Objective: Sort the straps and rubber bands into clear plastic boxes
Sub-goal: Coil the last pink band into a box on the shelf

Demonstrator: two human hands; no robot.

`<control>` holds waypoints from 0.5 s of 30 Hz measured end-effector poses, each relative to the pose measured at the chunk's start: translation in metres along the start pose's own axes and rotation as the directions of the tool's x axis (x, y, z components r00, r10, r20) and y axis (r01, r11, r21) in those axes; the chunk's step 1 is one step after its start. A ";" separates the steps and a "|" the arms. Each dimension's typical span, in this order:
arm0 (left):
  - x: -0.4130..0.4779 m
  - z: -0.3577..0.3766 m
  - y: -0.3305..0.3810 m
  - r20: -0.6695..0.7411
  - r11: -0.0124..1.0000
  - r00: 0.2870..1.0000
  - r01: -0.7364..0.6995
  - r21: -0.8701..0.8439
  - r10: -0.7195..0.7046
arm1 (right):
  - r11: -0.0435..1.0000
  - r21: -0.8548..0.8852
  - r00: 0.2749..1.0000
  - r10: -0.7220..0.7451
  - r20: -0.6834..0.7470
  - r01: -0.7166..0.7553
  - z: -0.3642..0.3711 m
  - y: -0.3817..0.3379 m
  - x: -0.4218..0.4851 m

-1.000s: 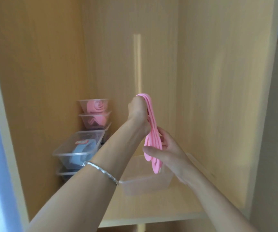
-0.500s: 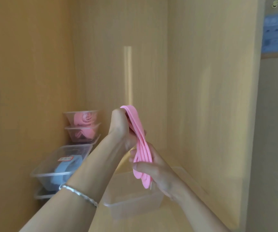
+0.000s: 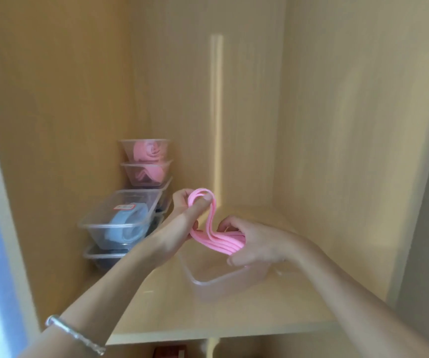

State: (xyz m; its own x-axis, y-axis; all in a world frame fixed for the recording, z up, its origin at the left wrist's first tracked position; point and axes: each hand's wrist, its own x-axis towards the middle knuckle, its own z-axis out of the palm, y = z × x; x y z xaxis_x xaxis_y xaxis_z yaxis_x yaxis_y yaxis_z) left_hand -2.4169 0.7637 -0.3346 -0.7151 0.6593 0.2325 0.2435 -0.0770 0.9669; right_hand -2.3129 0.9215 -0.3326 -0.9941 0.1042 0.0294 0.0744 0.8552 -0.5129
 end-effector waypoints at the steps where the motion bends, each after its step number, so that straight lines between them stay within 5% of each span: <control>1: -0.002 -0.002 -0.004 0.031 0.999 0.999 0.007 0.036 -0.008 | 1.000 0.003 1.000 -0.017 -0.002 0.017 0.002 0.000 0.002; 6: 0.002 0.001 -0.007 -0.046 0.920 0.997 -0.037 0.391 0.060 | 0.994 -0.063 0.995 -0.086 0.056 0.090 0.004 -0.003 0.013; 9: -0.002 0.011 -0.012 0.061 0.795 0.989 -0.143 0.590 0.132 | 0.989 -0.134 0.991 -0.042 0.129 0.060 0.006 -0.003 0.019; 15: -0.009 0.010 -0.019 0.227 0.638 0.973 -0.202 0.743 0.044 | 0.949 -0.314 0.990 0.082 0.119 -0.041 0.001 -0.008 0.022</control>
State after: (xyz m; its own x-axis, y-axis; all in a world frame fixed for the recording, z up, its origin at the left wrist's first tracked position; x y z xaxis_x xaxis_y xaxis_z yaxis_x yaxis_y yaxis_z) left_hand -2.4088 0.7664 -0.3562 -0.5361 0.8080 0.2445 0.7869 0.3735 0.4912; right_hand -2.3352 0.9165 -0.3292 -0.9869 0.1133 -0.1149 0.1364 0.9662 -0.2187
